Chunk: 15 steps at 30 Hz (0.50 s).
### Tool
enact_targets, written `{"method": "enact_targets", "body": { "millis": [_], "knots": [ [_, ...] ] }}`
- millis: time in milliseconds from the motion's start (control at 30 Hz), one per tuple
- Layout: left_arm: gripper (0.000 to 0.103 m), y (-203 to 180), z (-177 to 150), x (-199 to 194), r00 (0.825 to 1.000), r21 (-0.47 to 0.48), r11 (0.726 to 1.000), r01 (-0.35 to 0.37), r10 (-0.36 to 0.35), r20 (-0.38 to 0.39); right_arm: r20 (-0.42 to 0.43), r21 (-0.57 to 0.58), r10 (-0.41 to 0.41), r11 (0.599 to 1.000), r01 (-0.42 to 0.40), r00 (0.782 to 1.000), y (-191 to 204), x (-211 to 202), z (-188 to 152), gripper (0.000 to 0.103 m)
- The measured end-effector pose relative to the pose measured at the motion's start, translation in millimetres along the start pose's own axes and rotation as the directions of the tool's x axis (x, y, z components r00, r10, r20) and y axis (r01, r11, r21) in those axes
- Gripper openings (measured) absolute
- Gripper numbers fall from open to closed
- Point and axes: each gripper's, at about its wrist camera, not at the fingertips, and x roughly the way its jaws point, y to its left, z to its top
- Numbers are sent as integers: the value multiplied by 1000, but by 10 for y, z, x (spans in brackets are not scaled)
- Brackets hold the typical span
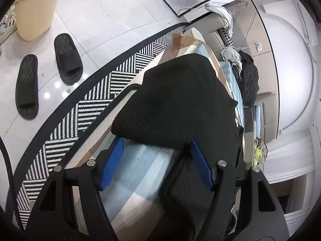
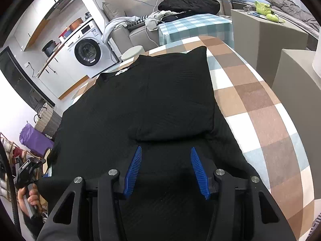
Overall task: Fold small clothes
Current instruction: 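Grasp the opposite side edge of the sweater with the left tool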
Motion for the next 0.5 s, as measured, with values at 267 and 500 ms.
{"method": "enact_targets", "body": {
  "millis": [267, 500],
  "knots": [
    [23, -71, 153, 180, 996, 16, 998, -60, 59, 69, 2, 3, -11, 1000, 11, 1000, -5, 10, 1, 52],
    [4, -442, 175, -34, 956, 136, 976, -172, 131, 263, -1, 21, -6, 1000, 6, 1000, -72, 11, -24, 52]
  ]
}}
